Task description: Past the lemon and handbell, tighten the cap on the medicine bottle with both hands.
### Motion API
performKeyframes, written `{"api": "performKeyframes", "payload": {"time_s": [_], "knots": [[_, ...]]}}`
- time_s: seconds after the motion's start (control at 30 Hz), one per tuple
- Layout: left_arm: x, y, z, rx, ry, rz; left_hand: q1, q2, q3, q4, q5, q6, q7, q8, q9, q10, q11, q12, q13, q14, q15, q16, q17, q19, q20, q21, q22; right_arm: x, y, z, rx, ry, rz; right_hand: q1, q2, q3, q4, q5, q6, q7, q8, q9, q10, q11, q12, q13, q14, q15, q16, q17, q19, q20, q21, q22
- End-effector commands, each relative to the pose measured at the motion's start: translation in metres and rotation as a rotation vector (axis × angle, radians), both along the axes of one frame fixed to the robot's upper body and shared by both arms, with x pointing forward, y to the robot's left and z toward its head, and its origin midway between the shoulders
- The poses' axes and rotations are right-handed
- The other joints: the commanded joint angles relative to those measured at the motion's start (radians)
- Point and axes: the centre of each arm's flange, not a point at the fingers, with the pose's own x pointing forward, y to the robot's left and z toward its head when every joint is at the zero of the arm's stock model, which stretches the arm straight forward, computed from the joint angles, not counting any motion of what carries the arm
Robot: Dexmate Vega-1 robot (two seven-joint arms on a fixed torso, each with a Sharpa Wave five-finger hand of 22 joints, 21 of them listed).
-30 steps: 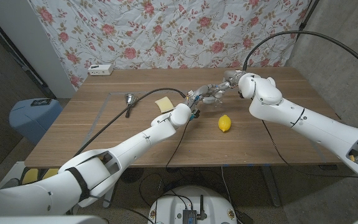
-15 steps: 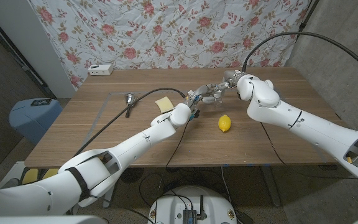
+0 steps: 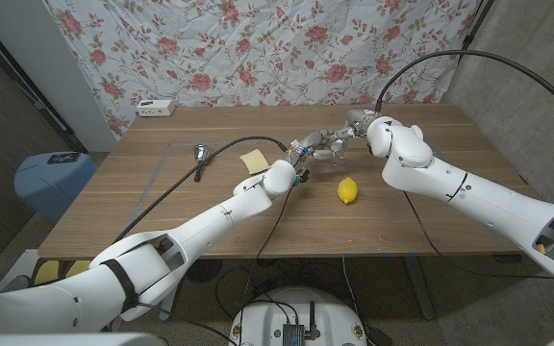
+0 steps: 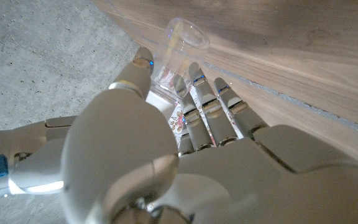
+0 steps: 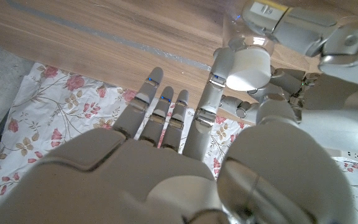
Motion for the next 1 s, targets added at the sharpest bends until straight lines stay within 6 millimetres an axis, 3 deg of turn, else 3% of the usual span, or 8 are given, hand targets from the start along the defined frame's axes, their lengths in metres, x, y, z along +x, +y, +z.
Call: {"api": "performKeyframes", "payload": {"time_s": [0.03, 0.23, 0.33, 0.37, 0.5, 1.0], "knots": [[-0.0002, 0.0014, -0.0006, -0.001, -0.001, 0.004, 0.008, 0.014, 0.077, 0.073, 0.006, 0.004, -0.007, 0.003, 0.003, 0.034, -0.028, 0.006, 0.006, 0.023, -0.064, 0.008, 0.004, 0.004, 0.004, 0.0, 0.001, -0.0052, -0.0036, 0.0033, 0.003, -0.012, 0.007, -0.029, -0.008, -0.016, 0.006, 0.008, -0.025, 0.009, -0.014, 0.003, -0.005, 0.005, -0.004, 0.003, -0.007, 0.015, -0.008, 0.003, -0.007, 0.007, -0.004, 0.005], [-0.0007, 0.0018, -0.0011, -0.001, 0.0, 0.003, 0.008, 0.014, 0.077, 0.073, 0.006, 0.003, -0.008, 0.003, 0.003, 0.035, -0.03, 0.007, 0.006, 0.022, -0.065, 0.008, 0.003, 0.003, 0.004, 0.0, 0.001, -0.0074, -0.0045, 0.0049, -0.012, -0.002, -0.009, -0.054, -0.017, -0.027, 0.011, 0.013, -0.067, 0.018, -0.039, 0.005, -0.026, 0.026, -0.011, 0.003, -0.016, 0.022, -0.017, 0.002, -0.02, 0.012, -0.008, 0.005], [-0.0007, 0.0014, -0.0012, 0.0, -0.001, 0.002, 0.009, 0.013, 0.077, 0.073, 0.006, 0.003, -0.007, 0.003, 0.003, 0.035, -0.03, 0.007, 0.006, 0.021, -0.065, 0.007, 0.003, 0.003, 0.004, -0.001, 0.001, -0.0085, -0.0061, 0.0058, -0.013, 0.008, -0.004, -0.06, -0.018, -0.029, 0.008, 0.018, -0.122, 0.025, -0.063, 0.009, -0.054, 0.022, -0.017, 0.004, -0.037, 0.036, -0.029, 0.001, -0.039, 0.018, -0.013, 0.005], [-0.0008, 0.0013, -0.0011, 0.001, -0.002, 0.002, 0.008, 0.015, 0.077, 0.074, 0.006, 0.003, -0.008, 0.003, 0.003, 0.035, -0.03, 0.007, 0.006, 0.022, -0.065, 0.008, 0.003, 0.003, 0.004, -0.001, 0.001, -0.0088, -0.0066, 0.0062, -0.015, 0.01, -0.003, -0.063, -0.018, -0.03, 0.008, 0.02, -0.139, 0.026, -0.069, 0.01, -0.067, 0.037, -0.02, 0.005, -0.047, 0.042, -0.033, 0.0, -0.044, 0.018, -0.014, 0.005], [-0.0011, 0.0011, -0.0002, 0.003, -0.004, 0.0, 0.008, 0.014, 0.077, 0.073, 0.006, 0.002, -0.008, 0.002, 0.003, 0.036, -0.028, 0.007, 0.006, 0.022, -0.065, 0.007, 0.003, 0.002, 0.004, -0.001, 0.001, -0.0108, -0.008, 0.0078, -0.021, 0.024, 0.005, -0.059, -0.015, -0.028, -0.002, 0.026, -0.229, 0.029, -0.091, 0.014, -0.11, 0.043, -0.023, 0.006, -0.069, 0.046, -0.041, -0.001, -0.065, 0.027, -0.016, 0.005], [-0.002, -0.0005, 0.0015, 0.011, -0.008, -0.005, 0.008, 0.014, 0.076, 0.074, 0.006, 0.004, -0.008, 0.003, 0.003, 0.035, -0.028, 0.007, 0.006, 0.022, -0.064, 0.007, 0.003, 0.002, 0.003, -0.001, 0.001, -0.0145, -0.0104, 0.0132, -0.042, 0.111, 0.048, 0.021, 0.01, 0.007, -0.059, 0.019, -0.504, 0.025, -0.093, 0.024, -0.26, 0.041, -0.022, 0.008, -0.159, 0.081, -0.05, -0.006, -0.133, 0.043, -0.019, 0.002]]}}
